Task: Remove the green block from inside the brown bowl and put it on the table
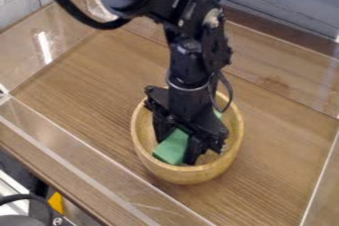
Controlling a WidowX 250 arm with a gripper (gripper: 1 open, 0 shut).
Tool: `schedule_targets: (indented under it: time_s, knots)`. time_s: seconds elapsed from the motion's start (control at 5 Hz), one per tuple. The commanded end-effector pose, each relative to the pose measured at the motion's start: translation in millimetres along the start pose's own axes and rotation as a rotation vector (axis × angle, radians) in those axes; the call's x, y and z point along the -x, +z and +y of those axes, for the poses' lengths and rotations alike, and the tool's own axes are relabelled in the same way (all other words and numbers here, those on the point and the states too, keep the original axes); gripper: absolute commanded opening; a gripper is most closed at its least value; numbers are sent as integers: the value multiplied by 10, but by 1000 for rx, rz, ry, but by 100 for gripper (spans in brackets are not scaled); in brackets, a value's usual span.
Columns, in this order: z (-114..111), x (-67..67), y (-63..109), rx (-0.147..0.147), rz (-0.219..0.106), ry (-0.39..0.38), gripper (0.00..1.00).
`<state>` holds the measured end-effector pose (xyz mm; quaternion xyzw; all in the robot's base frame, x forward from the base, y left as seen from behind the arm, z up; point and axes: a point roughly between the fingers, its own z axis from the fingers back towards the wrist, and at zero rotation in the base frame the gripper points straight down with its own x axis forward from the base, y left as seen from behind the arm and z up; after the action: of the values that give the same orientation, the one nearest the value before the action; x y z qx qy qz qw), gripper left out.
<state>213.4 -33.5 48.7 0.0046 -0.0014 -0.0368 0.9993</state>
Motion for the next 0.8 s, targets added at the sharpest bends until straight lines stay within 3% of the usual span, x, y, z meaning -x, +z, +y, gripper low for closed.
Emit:
schedule_targets:
  time_s: [0.0, 0.2, 0.4, 0.6]
  knots:
    - [7, -116, 187, 12, -51, 12, 0]
    - [41, -132, 257, 17, -47, 24, 0]
    - [-34, -138, 456, 27, -46, 54, 0]
    - [-52, -173, 726, 30, -71, 101, 0]
